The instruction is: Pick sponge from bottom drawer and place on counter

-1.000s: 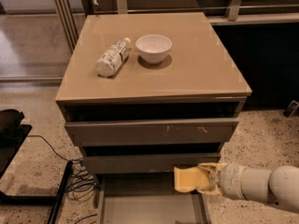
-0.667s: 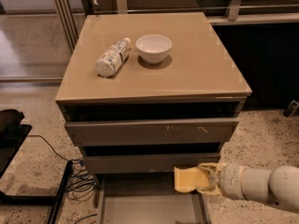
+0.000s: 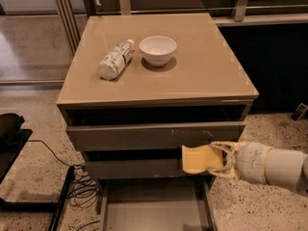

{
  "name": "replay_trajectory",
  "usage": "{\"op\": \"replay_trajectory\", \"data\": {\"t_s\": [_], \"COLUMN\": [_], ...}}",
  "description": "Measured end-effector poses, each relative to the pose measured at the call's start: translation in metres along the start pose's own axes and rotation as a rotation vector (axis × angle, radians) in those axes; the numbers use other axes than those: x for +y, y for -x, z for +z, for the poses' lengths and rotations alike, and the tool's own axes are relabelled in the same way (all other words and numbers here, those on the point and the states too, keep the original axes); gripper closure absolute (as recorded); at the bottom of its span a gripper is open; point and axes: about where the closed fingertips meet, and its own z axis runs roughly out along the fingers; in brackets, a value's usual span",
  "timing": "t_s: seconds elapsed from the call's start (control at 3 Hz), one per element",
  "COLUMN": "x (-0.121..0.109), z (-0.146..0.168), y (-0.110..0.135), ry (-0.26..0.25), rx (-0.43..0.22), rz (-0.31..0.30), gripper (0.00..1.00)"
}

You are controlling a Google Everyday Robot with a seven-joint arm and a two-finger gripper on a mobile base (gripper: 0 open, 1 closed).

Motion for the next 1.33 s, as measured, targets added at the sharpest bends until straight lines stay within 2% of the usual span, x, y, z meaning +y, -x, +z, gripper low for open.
{"op": "replay_trajectory", "data": {"t_s": [0.33, 0.67, 1.33], "x": [-0.045, -0.101, -0.107], "z": [-0.043, -0.081, -0.076], "y": [0.039, 0.074, 0.08], "ry": [-0.077, -0.115, -0.1], "rx": [-0.045, -0.114, -0.108], "rz": [-0.075, -0.129, -0.146], "gripper": [1.0, 1.0, 1.0]}}
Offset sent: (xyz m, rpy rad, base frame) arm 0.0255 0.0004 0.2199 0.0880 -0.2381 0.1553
